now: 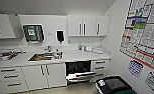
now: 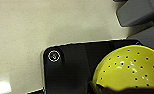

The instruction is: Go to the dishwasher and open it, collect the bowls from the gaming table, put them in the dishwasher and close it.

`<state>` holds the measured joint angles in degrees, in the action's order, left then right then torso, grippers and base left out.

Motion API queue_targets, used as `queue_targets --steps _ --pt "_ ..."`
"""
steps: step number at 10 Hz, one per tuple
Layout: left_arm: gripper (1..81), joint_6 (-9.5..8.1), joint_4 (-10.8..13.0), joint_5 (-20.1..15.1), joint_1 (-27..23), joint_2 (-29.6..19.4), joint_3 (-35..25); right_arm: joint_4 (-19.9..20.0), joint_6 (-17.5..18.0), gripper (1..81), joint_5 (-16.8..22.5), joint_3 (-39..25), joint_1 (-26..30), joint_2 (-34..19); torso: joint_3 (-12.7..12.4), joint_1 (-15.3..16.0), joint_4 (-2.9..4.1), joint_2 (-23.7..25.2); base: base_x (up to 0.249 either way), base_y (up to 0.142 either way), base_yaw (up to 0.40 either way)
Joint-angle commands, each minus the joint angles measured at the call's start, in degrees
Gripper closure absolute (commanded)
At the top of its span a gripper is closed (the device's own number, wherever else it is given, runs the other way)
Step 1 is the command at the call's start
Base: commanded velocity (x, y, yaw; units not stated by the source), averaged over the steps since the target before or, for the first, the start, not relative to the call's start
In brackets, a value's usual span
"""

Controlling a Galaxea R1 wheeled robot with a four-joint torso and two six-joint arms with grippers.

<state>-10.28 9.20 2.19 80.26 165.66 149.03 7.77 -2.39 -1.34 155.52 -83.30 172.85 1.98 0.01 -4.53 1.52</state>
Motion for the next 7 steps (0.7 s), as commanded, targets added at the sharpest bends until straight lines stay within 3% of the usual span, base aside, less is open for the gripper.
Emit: queue_targets --steps 1,7 --pt "81.1 0.08 -0.2 -2.5 -3.6 -0.6 -0.1 -0.5 -0.4 81.1 3.9 -0.4 3.4 0.1 0.0 0.0 0.00 0.0 0.114 0.000 0.000" --pt "81.1 0.08 -0.2 -2.5 -3.7 -0.6 -0.1 -0.5 -0.4 81.1 3.9 -0.4 3.4 0.1 0.0 0.0 0.00 0.0 0.092 0.066 0.000"
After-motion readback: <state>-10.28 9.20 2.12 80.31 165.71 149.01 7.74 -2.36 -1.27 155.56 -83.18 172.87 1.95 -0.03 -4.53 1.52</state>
